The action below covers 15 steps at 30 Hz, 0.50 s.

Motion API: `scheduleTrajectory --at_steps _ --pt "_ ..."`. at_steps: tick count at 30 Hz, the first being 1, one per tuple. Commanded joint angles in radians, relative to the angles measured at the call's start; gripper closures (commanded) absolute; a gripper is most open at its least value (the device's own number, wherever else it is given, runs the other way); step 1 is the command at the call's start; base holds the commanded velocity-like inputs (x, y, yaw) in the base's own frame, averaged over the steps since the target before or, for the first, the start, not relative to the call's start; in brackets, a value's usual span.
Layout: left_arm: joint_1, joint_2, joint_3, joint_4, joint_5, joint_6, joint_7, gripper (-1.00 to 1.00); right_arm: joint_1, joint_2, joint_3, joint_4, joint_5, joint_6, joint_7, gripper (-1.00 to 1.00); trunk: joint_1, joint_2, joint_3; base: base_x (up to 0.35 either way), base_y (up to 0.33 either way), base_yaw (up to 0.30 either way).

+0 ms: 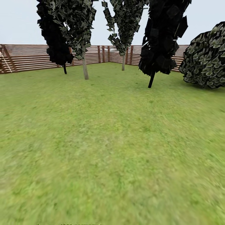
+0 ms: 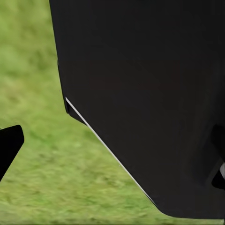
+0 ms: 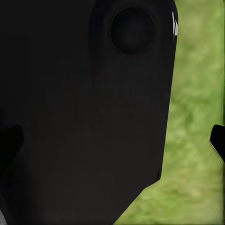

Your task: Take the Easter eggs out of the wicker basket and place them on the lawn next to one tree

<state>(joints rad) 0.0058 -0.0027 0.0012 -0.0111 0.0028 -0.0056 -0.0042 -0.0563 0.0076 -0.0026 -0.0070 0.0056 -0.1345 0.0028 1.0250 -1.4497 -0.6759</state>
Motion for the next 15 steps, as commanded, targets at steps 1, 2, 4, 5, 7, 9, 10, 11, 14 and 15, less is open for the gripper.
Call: scheduleTrajectory --at_steps 1,2,4,5,7,9,10,11,14,15 --pt "0.0 0.0 0.0 -0.001 0.0 -0.001 0.0 -1.0 0.0 0.0 0.0 0.001 0.001 -0.003 0.0 -1.0 0.0 0.0 -0.001 0.0 0.0 0.293" --pt "0.0 0.0 0.0 -0.001 0.0 -0.001 0.0 -1.0 0.0 0.0 0.0 0.001 0.001 -0.003 0.0 -1.0 0.0 0.0 -0.001 0.0 0.0 0.293" --pt "0.0 0.001 0.0 -0.001 0.0 -0.001 0.0 -1.0 0.0 0.0 0.0 0.001 0.001 -0.003 0.0 -1.0 0.0 0.0 -0.001 0.0 0.0 0.293" --pt "0.0 0.0 0.0 -0.001 0.0 -0.001 0.0 -1.0 0.0 0.0 0.0 0.001 0.001 -0.003 0.0 -1.0 0.0 0.0 -0.001 0.0 0.0 0.293" --pt "0.0 0.0 0.0 -0.001 0.0 -0.001 0.0 -1.0 0.0 0.0 0.0 0.001 0.001 -0.003 0.0 -1.0 0.0 0.0 -0.001 0.0 0.0 0.293" --pt "0.0 0.0 0.0 -0.001 0.0 -0.001 0.0 -1.0 0.0 0.0 0.0 0.001 0.001 -0.003 0.0 -1.0 0.0 0.0 -0.001 0.0 0.0 0.293" --pt "0.0 0.0 0.0 -0.001 0.0 -0.001 0.0 -1.0 0.0 0.0 0.0 0.001 0.001 -0.003 0.0 -1.0 0.0 0.0 -0.001 0.0 0.0 0.293" --pt "0.0 0.001 0.0 -0.001 0.0 -0.001 0.0 -1.0 0.0 0.0 0.0 0.001 0.001 -0.003 0.0 -1.0 0.0 0.0 -0.001 0.0 0.0 0.293" --pt "0.0 0.0 0.0 -0.001 0.0 -0.001 0.0 -1.0 0.0 0.0 0.0 0.001 0.001 -0.003 0.0 -1.0 0.0 0.0 -0.001 0.0 0.0 0.293" --pt "0.0 0.0 0.0 -0.001 0.0 -0.001 0.0 -1.0 0.0 0.0 0.0 0.001 0.001 -0.003 0.0 -1.0 0.0 0.0 -0.001 0.0 0.0 0.293"
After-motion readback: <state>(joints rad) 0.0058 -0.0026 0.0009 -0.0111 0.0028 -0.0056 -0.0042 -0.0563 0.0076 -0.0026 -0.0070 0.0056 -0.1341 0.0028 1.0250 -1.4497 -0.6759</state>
